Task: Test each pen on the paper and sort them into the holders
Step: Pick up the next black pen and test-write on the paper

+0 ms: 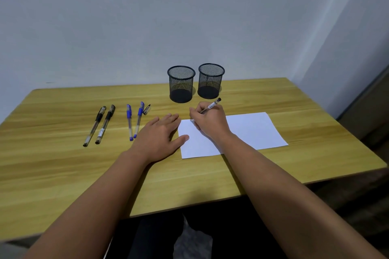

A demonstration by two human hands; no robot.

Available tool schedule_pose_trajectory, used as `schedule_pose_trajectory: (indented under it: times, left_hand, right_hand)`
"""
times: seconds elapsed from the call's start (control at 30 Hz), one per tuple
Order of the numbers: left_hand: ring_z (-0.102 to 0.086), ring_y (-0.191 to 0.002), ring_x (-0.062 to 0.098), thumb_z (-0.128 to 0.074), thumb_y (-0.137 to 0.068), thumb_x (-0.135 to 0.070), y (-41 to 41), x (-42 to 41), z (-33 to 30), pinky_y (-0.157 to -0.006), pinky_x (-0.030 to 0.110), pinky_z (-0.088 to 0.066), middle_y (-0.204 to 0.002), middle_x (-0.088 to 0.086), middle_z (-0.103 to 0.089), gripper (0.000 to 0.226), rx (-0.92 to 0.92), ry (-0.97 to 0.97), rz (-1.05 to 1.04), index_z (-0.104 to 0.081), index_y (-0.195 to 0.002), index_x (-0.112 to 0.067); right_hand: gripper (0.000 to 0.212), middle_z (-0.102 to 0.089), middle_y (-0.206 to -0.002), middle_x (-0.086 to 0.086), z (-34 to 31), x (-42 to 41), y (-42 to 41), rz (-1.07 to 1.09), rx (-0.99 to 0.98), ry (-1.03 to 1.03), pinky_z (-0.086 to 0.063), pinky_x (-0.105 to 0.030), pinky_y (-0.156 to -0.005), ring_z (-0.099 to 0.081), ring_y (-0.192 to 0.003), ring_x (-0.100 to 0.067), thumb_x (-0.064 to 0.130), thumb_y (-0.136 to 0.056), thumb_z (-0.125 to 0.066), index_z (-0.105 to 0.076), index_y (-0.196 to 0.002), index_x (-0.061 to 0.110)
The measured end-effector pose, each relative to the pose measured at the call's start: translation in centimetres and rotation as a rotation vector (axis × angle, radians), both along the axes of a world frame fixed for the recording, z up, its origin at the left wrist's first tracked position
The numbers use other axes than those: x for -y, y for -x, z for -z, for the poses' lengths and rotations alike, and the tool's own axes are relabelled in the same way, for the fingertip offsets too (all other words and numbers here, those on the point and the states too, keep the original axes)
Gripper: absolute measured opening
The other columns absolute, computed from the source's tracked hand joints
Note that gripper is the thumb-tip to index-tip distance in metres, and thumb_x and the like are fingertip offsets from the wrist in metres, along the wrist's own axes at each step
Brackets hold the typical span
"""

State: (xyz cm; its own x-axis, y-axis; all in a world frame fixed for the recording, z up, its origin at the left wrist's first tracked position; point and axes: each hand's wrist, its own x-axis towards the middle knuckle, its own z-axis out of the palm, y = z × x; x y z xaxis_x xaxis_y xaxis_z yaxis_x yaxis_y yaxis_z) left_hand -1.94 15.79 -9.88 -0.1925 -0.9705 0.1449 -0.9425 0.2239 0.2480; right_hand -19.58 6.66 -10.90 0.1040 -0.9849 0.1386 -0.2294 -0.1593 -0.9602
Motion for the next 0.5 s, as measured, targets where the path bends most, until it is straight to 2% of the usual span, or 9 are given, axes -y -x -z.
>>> schedule_pose_trajectory:
  times: [0.1, 0.13, 0.27, 0.5]
  left_hand:
    - [-0.015, -0.154, 0.009, -0.031, -0.093, -0.072, -0.19, -0.11, 0.13, -0.125, 0.036, -0.015, -0.166, -0.008, -0.023, 0.082, -0.004, 0.002, 0.018, -0.03, -0.158, -0.022]
    - [-0.016, -0.154, 0.01, -0.034, -0.094, -0.071, -0.24, -0.19, 0.2, -0.125, 0.036, -0.015, -0.166, -0.007, -0.024, 0.081, -0.009, 0.012, 0.015, -0.03, -0.158, -0.021]
    - [-0.019, -0.154, 0.016, -0.041, -0.095, -0.069, -0.15, -0.38, 0.24, -0.124, 0.037, -0.02, -0.164, -0.006, -0.027, 0.078, -0.024, 0.042, -0.011, -0.034, -0.156, -0.021]
    - [-0.017, -0.154, 0.014, -0.038, -0.09, -0.077, -0.11, -0.44, 0.38, -0.125, 0.037, -0.017, -0.165, -0.007, -0.026, 0.085, -0.013, 0.034, -0.018, -0.033, -0.157, -0.024]
  right_hand:
    - [0.038, -0.059, -0.057, -0.025, 0.12, 0.13, 0.09, 0.041, -0.004, 0.007, -0.049, -0.038, -0.05, -0.059, -0.049, -0.041, 0.025, -0.093, -0.07, -0.054, -0.066, 0.003]
    - [0.039, -0.058, -0.055, -0.021, 0.13, 0.2, 0.11, 0.05, 0.006, 0.0, -0.048, -0.037, -0.05, -0.058, -0.048, -0.041, 0.024, -0.094, -0.069, -0.053, -0.065, 0.004]
    - [0.037, -0.059, -0.05, -0.011, -0.01, 0.22, 0.29, 0.059, -0.016, 0.003, -0.046, -0.029, -0.046, -0.058, -0.045, -0.028, 0.018, -0.096, -0.069, -0.055, -0.066, 0.001]
    - [0.035, -0.061, -0.051, -0.014, -0.03, 0.1, 0.15, 0.063, -0.078, 0.026, -0.046, -0.028, -0.045, -0.057, -0.041, -0.022, 0.017, -0.095, -0.07, -0.059, -0.067, 0.0]
